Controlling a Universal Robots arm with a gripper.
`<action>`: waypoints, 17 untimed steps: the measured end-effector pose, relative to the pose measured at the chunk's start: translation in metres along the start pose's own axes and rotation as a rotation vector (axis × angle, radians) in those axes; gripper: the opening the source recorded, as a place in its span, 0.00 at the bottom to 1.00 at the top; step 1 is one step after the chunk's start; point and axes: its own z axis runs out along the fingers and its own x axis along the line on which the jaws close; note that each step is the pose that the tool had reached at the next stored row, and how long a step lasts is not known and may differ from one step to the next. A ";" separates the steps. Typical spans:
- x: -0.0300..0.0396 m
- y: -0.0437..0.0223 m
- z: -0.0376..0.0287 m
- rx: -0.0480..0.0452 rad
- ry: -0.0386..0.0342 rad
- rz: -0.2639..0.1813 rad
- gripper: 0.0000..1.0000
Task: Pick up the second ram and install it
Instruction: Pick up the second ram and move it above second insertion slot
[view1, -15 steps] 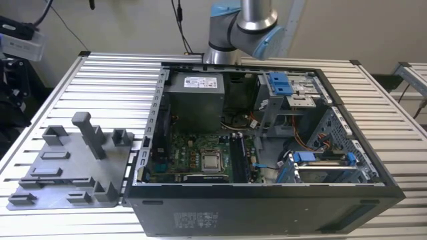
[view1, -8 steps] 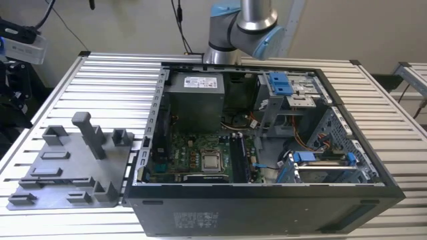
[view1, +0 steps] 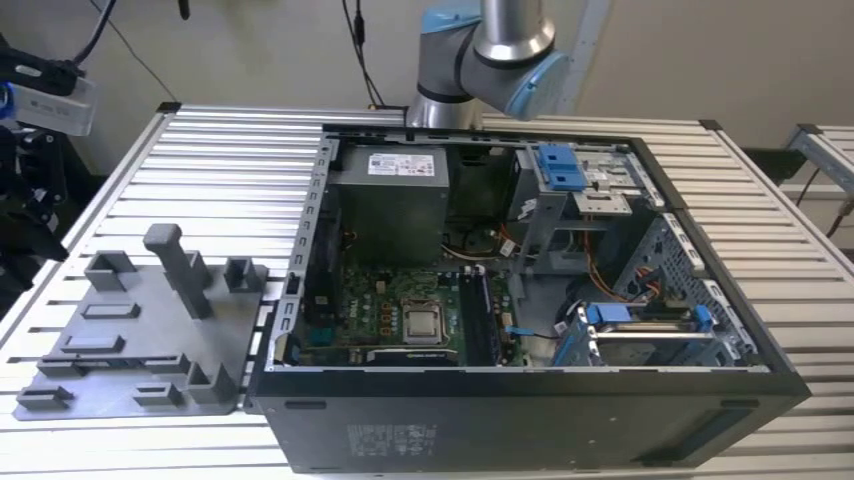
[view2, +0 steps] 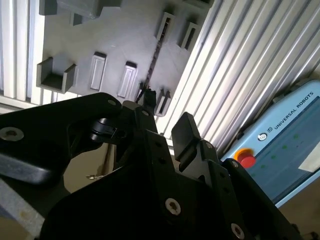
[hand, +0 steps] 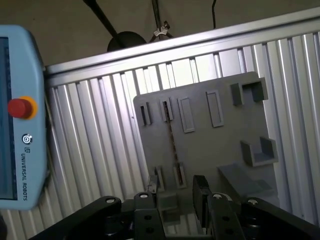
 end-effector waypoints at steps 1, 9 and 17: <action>0.0000 0.0000 0.0006 0.0000 0.0000 0.000 0.42; -0.0003 0.0001 0.0081 0.0000 0.0000 0.000 0.42; -0.0007 0.0002 0.0163 0.0000 0.0000 0.000 0.42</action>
